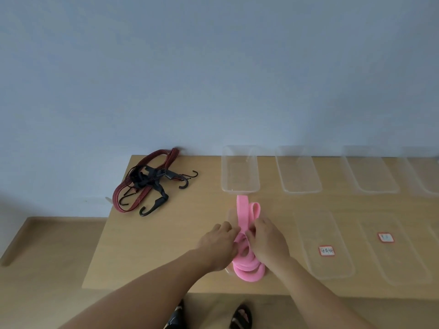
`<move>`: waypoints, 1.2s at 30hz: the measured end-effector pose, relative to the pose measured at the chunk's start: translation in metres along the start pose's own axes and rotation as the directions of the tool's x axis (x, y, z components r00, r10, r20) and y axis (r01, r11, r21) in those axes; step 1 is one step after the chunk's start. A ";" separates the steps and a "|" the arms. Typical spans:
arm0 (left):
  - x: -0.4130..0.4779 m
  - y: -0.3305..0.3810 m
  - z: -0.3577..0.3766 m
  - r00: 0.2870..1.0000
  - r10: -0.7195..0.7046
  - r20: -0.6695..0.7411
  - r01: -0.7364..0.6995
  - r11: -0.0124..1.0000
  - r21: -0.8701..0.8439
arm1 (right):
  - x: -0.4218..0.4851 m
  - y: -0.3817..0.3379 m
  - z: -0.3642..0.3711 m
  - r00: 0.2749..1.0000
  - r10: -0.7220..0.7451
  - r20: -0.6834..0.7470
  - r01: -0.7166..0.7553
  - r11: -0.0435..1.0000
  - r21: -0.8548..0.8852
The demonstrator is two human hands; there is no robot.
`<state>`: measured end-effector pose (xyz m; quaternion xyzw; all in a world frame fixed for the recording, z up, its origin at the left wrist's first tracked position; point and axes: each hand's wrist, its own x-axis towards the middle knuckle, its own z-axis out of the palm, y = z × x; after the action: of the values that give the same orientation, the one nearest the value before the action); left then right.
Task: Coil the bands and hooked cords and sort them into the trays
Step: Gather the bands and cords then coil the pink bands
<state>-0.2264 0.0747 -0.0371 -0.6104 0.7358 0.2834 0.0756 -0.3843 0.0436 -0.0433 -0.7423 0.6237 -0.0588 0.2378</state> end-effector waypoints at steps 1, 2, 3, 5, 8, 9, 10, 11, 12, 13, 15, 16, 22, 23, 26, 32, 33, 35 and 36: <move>0.000 -0.003 -0.005 1.000 0.010 0.029 -0.009 0.999 -0.042 | 0.001 -0.002 -0.004 1.000 0.008 0.018 -0.008 0.999 -0.037; 0.000 -0.008 -0.011 0.999 0.018 0.037 -0.014 0.996 -0.089 | 0.004 -0.005 -0.009 1.000 0.015 0.015 -0.014 0.997 -0.076; 0.000 -0.015 -0.018 1.000 0.014 0.013 -0.012 0.992 -0.128 | 0.007 -0.011 -0.015 1.000 0.012 -0.018 -0.014 0.994 -0.104; -0.002 -0.036 -0.039 0.993 -0.046 -0.107 0.027 0.984 -0.176 | 0.016 -0.029 -0.025 0.994 -0.012 -0.106 0.004 0.997 -0.079; -0.010 -0.085 -0.073 0.937 -0.198 -0.286 0.130 0.962 -0.242 | 0.034 -0.074 -0.029 0.992 -0.074 -0.105 0.074 0.997 -0.001; -0.013 -0.104 -0.084 0.914 -0.243 -0.324 0.162 0.953 -0.257 | 0.041 -0.091 -0.026 0.992 -0.100 -0.074 0.101 0.995 0.022; -0.017 -0.123 -0.096 0.892 -0.281 -0.354 0.194 0.945 -0.263 | 0.049 -0.108 -0.021 0.991 -0.125 -0.037 0.126 0.991 0.046; -0.020 -0.143 -0.106 0.870 -0.316 -0.378 0.223 0.937 -0.268 | 0.057 -0.124 -0.014 0.989 -0.149 0.002 0.148 0.987 0.058; -0.023 -0.161 -0.115 0.850 -0.346 -0.397 0.249 0.928 -0.276 | 0.066 -0.140 -0.006 0.985 -0.172 0.034 0.170 0.984 0.050; -0.026 -0.179 -0.122 0.832 -0.373 -0.410 0.268 0.919 -0.291 | 0.076 -0.156 0.003 0.980 -0.191 0.054 0.190 0.981 0.031; -0.032 -0.209 -0.129 0.804 -0.420 -0.422 0.290 0.895 -0.338 | 0.097 -0.186 0.018 0.974 -0.216 0.064 0.216 0.976 0.011; -0.035 -0.223 -0.131 0.796 -0.435 -0.421 0.296 0.886 -0.356 | 0.107 -0.200 0.025 0.973 -0.225 0.057 0.226 0.974 -0.001; -0.040 -0.270 -0.123 0.815 -0.434 -0.385 0.264 0.868 -0.419 | 0.149 -0.254 0.062 0.967 -0.235 0.099 0.254 0.922 -0.291; -0.039 -0.274 -0.122 0.818 -0.426 -0.385 0.253 0.869 -0.425 | 0.151 -0.256 0.067 0.970 -0.209 0.124 0.240 0.910 -0.340; -0.034 -0.284 -0.122 0.828 -0.412 -0.381 0.245 0.876 -0.414 | 0.151 -0.256 0.078 0.979 -0.178 0.096 0.202 0.882 -0.427; -0.015 -0.298 -0.131 0.855 -0.414 -0.312 0.308 0.890 -0.337 | 0.147 -0.252 0.051 0.998 0.008 -0.058 -0.001 0.993 0.122; -0.011 -0.297 -0.132 0.863 -0.414 -0.291 0.325 0.894 -0.307 | 0.147 -0.251 0.044 0.997 0.061 -0.045 -0.050 0.975 0.218; -0.004 -0.292 -0.133 0.878 -0.414 -0.241 0.366 0.905 -0.217 | 0.145 -0.248 0.031 0.986 0.170 0.006 -0.156 0.889 0.430; -0.001 -0.289 -0.132 0.883 -0.420 -0.210 0.387 0.904 -0.182 | 0.143 -0.247 0.025 0.977 0.209 0.034 -0.196 0.832 0.518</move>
<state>0.0770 -0.0190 -0.0217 -0.7842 0.5750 0.2333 0.0008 -0.1225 -0.0587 0.0100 -0.5796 0.6625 -0.2082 0.4264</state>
